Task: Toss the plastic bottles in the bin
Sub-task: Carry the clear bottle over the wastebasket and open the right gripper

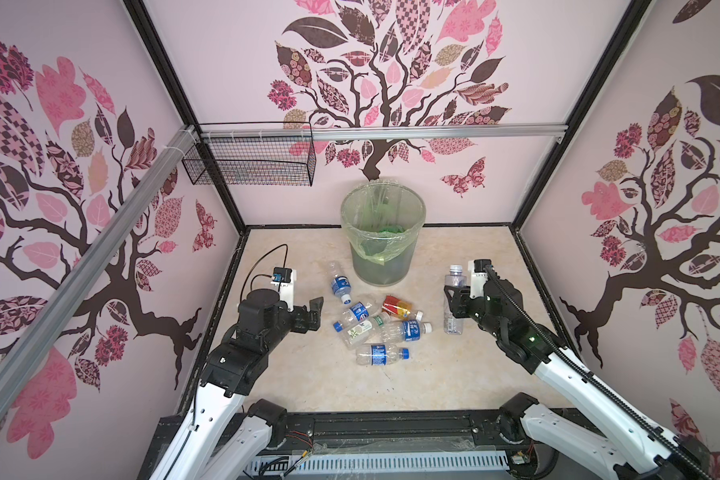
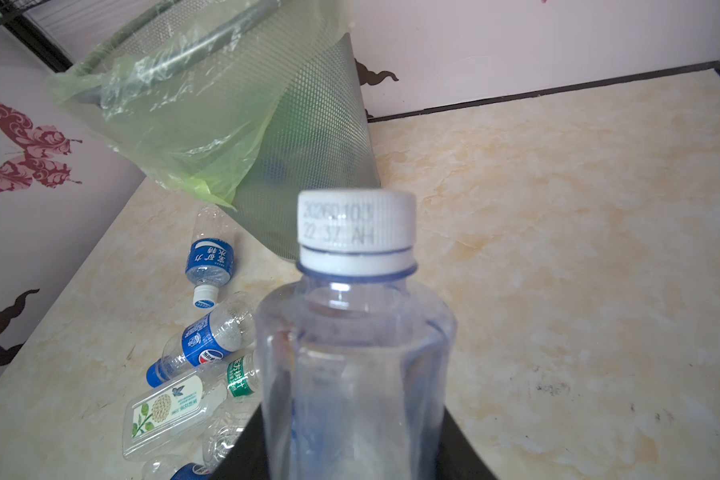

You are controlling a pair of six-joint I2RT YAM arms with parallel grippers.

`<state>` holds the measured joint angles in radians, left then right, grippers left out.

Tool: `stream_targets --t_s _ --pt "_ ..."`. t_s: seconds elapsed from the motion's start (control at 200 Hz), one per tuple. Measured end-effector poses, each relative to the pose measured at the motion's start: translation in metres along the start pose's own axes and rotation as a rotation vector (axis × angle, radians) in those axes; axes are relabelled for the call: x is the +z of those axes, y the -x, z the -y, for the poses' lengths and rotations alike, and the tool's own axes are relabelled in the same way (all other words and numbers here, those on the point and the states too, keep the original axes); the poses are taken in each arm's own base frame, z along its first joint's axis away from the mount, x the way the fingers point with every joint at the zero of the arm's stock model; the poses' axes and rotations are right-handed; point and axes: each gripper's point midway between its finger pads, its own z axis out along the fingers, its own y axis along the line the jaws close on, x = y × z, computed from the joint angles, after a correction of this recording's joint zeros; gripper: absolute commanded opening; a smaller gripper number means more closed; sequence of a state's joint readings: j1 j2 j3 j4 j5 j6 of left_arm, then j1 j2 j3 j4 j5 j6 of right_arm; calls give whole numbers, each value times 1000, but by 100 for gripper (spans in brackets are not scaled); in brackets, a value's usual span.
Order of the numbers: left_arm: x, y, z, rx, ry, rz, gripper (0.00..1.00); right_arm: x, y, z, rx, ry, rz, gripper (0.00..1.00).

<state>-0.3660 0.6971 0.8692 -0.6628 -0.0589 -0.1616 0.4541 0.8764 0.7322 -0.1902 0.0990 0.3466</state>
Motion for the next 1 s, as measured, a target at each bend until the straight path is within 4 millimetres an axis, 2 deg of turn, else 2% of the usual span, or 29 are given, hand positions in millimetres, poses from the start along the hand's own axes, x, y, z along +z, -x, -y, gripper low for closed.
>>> stream_targets --t_s 0.17,0.34,0.48,0.59,0.675,0.71,0.77,0.885,0.915,1.0 --pt "0 0 0 0 -1 1 98 3 15 13 47 20 30 42" --pt "0 0 0 0 0 -2 98 -1 21 -5 32 121 56 42" --pt "3 -2 0 1 2 -13 98 -10 24 -11 23 168 95 42" --pt "5 -3 0 1 3 -20 97 -18 34 -19 11 207 143 42" --pt "5 -3 0 1 3 -22 98 -17 45 -25 -7 223 156 42" --pt "6 -3 0 -1 3 -23 98 -13 53 -30 -12 231 156 42" --pt "6 -4 0 -5 2 -24 98 -5 79 -43 -23 256 168 42" --pt "7 -4 1 -21 -5 -29 98 18 151 -79 -40 339 240 45" --pt "8 -4 2 -25 -8 -29 98 26 169 -89 -45 362 256 50" --pt "12 0 5 -43 -24 -22 98 55 226 -118 -51 431 309 75"
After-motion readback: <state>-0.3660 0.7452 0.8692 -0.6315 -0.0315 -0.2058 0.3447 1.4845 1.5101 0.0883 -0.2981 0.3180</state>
